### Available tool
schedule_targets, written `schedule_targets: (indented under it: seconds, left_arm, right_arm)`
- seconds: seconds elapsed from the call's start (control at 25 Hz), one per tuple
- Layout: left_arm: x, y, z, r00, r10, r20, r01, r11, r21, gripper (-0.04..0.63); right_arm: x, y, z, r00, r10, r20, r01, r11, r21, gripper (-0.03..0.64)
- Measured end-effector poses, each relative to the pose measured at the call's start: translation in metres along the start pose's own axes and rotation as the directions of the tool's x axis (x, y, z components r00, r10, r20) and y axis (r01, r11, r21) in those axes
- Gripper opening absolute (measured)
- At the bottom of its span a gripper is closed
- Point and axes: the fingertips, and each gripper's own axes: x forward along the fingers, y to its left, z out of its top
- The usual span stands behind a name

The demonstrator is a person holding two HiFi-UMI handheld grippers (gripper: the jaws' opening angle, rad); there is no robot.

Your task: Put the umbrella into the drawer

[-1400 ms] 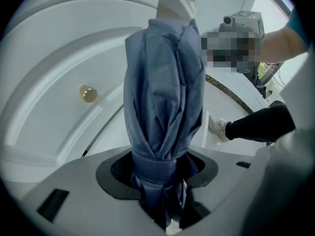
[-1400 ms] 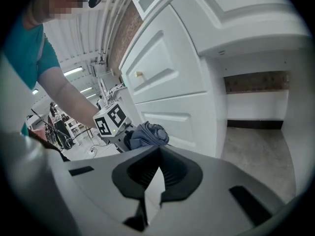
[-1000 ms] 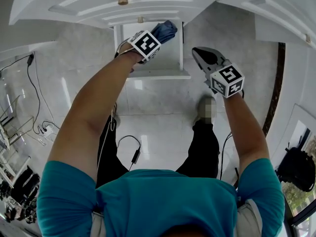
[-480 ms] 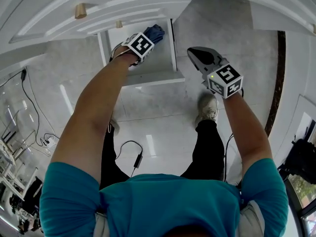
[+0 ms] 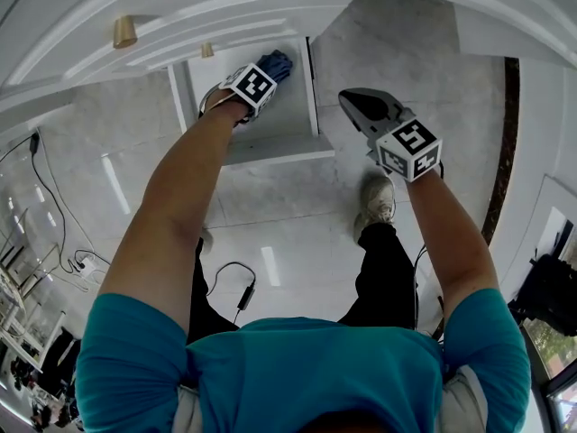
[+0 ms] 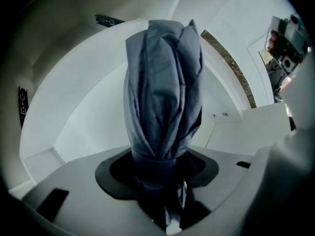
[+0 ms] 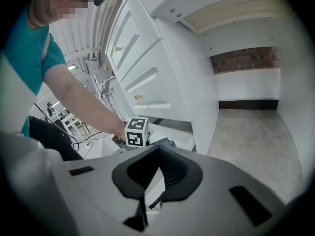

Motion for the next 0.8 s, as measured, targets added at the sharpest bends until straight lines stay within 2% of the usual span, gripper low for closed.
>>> schedule_targets:
  seconds: [0.08,0.32,0.64,0.8]
  left_arm:
    - [0.006,-0.001,-0.002,1.0,-0.008,-0.004,0.008,1.0,0.001,0.239]
    - [0.016,0.01,-0.012,0.998,0.068,-0.015,-0.067,0.997,0.022,0.253]
    - [0.013,0.016,-0.008,0.994,0.079,0.07,-0.079,0.997,0.002,0.281]
    - [0.002,0.013,-0.006,0.99,0.058,0.13,-0.058,0.998,0.001,0.295]
  right_arm:
    - [0.006,0.002,0.002,1.0,0.009,-0.004,-0.009,1.0,-0.009,0.023]
    - [0.017,0.014,0.008,0.999,0.041,-0.008,-0.041,0.999,-0.019,0.023]
    - [0.031,0.022,0.009,0.998,0.057,-0.009,-0.057,0.998,-0.026,0.023]
    - [0.033,0.028,0.011,0.998,0.061,-0.008,-0.061,0.998,-0.031,0.023]
